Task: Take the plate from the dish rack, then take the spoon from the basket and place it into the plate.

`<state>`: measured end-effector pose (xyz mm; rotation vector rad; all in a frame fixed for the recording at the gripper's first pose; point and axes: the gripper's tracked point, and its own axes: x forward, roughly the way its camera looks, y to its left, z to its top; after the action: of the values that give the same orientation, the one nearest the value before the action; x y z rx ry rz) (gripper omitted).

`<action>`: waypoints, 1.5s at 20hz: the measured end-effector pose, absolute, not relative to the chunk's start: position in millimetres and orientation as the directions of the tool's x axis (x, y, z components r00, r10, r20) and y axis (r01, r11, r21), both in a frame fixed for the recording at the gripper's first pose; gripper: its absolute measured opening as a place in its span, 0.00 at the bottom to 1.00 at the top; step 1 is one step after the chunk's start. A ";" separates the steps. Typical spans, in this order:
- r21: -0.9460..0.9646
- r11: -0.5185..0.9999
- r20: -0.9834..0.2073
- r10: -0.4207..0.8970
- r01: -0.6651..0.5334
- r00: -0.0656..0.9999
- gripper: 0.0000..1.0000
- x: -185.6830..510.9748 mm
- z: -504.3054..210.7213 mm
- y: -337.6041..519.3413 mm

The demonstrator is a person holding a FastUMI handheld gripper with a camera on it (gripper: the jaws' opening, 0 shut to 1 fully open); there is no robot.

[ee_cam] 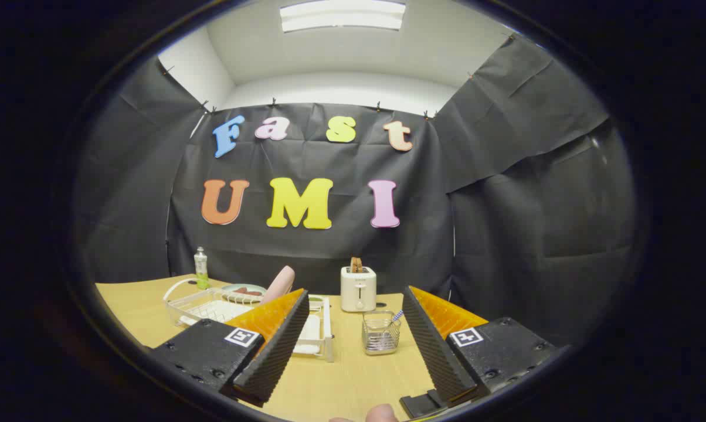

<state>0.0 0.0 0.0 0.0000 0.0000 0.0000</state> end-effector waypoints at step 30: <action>-0.010 0.998 -0.037 0.064 -0.065 0.997 1.00 21.9 21.6 25.0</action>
<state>21.9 25.0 21.6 -0.0112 0.0366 0.0647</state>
